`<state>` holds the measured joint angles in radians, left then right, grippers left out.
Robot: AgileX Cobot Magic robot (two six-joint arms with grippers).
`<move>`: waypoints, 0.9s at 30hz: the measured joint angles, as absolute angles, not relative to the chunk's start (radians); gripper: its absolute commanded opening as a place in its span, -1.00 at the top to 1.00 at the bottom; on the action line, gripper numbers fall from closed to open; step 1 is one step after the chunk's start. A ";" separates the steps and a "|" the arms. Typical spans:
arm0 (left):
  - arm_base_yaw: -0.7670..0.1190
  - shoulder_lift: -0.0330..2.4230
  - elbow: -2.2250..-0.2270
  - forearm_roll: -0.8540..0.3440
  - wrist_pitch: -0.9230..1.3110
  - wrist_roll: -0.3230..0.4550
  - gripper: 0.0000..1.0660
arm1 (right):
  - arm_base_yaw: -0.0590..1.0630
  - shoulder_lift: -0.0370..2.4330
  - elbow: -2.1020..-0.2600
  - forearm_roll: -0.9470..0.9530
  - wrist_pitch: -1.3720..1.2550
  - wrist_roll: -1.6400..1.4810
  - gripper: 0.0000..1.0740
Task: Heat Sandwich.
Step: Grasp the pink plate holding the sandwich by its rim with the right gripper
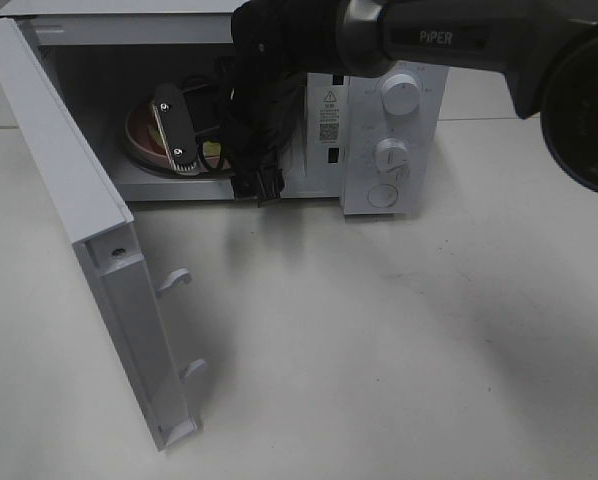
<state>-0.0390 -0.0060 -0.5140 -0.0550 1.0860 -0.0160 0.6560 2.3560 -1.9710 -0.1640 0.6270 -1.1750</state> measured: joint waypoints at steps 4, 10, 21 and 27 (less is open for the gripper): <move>-0.039 -0.006 -0.514 -0.055 1.086 -0.016 -0.87 | 0.656 2.389 -1.995 -0.170 0.624 -1.175 -0.56; -0.039 -0.006 -0.514 -0.055 1.086 -0.016 -0.87 | 0.650 2.448 -2.047 -0.176 0.625 -1.171 -0.47; -0.039 -0.006 -0.514 -0.055 1.086 -0.016 -0.87 | 0.643 2.458 -2.056 -0.177 0.638 -1.119 0.61; -0.039 -0.006 -0.514 -0.055 1.086 -0.016 -0.87 | 0.643 2.442 -2.062 -0.190 0.673 -1.097 1.00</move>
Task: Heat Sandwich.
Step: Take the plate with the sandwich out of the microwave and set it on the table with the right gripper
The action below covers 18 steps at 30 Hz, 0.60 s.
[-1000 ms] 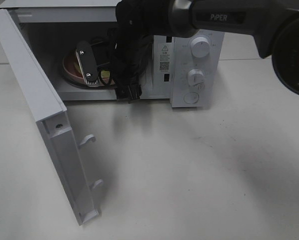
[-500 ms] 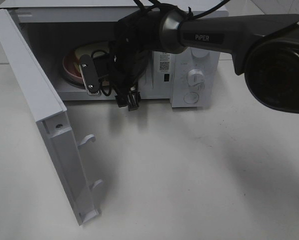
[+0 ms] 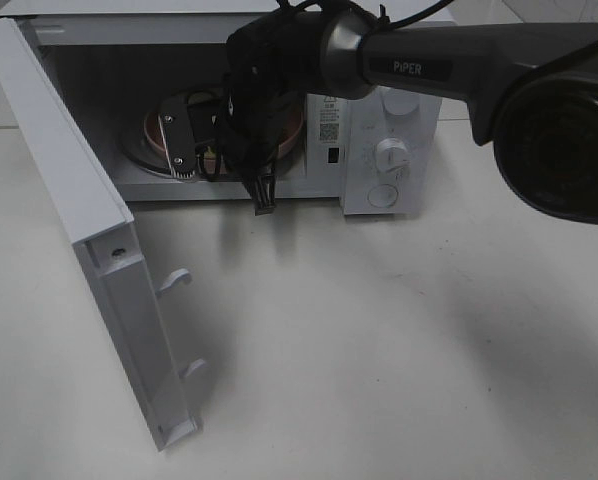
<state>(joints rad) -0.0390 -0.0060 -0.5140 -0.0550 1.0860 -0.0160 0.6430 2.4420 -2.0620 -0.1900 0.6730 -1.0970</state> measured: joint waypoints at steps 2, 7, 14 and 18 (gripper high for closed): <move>-0.039 -0.006 -0.514 -0.055 1.086 -0.016 -0.87 | 0.644 2.442 -2.062 -0.187 0.676 -1.098 1.00; -0.039 -0.006 -0.514 -0.055 1.086 -0.016 -0.87 | 0.644 2.426 -2.055 -0.156 0.686 -1.133 1.00; -0.039 -0.006 -0.514 -0.055 1.086 -0.016 -0.87 | 0.644 2.378 -1.974 -0.144 0.687 -1.231 1.00; -0.039 -0.006 -0.514 -0.055 1.086 -0.016 -0.87 | 0.643 2.361 -1.944 -0.135 0.671 -1.257 1.00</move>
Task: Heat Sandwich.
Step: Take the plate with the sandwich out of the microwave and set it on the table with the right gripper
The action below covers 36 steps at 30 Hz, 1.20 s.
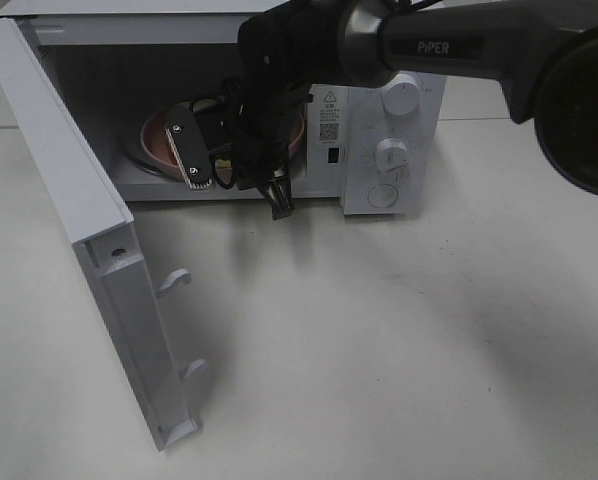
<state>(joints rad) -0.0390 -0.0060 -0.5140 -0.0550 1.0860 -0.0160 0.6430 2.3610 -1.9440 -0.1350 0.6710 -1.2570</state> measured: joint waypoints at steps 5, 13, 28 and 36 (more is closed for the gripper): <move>-0.039 -0.006 -0.514 -0.055 1.086 -0.016 -0.87 | 0.643 2.314 -1.882 -0.101 0.663 -1.313 1.00; -0.039 -0.006 -0.514 -0.055 1.086 -0.016 -0.87 | 0.643 2.242 -1.762 -0.040 0.615 -1.421 1.00; -0.039 -0.006 -0.514 -0.055 1.086 -0.016 -0.87 | 0.633 2.080 -1.513 0.078 0.442 -1.572 1.00; -0.039 -0.006 -0.514 -0.055 1.086 -0.016 -0.87 | 0.633 2.023 -1.436 0.153 0.417 -1.647 1.00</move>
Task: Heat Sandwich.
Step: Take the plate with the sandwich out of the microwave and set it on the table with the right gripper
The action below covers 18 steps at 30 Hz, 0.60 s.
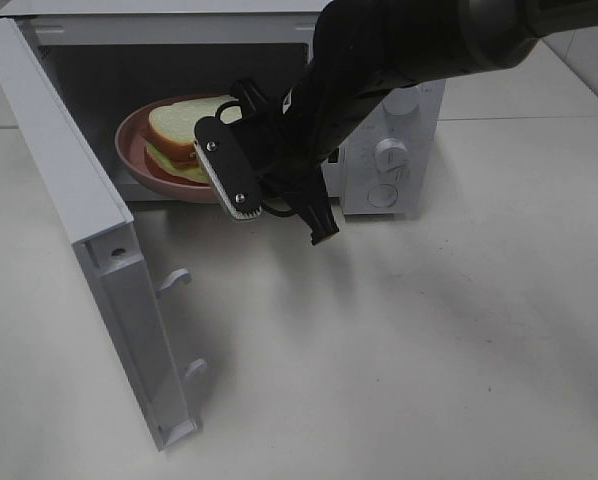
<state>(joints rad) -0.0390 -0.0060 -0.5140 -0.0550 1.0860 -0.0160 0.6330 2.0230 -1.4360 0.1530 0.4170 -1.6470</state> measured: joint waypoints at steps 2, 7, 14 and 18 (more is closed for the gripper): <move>-0.039 -0.006 -0.514 -0.055 1.086 -0.016 -0.87 | 0.633 2.014 -1.418 0.158 0.414 -1.649 1.00; -0.039 -0.006 -0.514 -0.055 1.086 -0.016 -0.87 | 0.633 1.972 -1.361 0.160 0.378 -1.662 1.00; -0.039 -0.006 -0.514 -0.055 1.086 -0.016 -0.87 | 0.633 1.893 -1.263 0.162 0.309 -1.677 1.00; -0.039 -0.006 -0.514 -0.055 1.086 -0.016 -0.87 | 0.633 1.846 -1.194 0.162 0.278 -1.701 1.00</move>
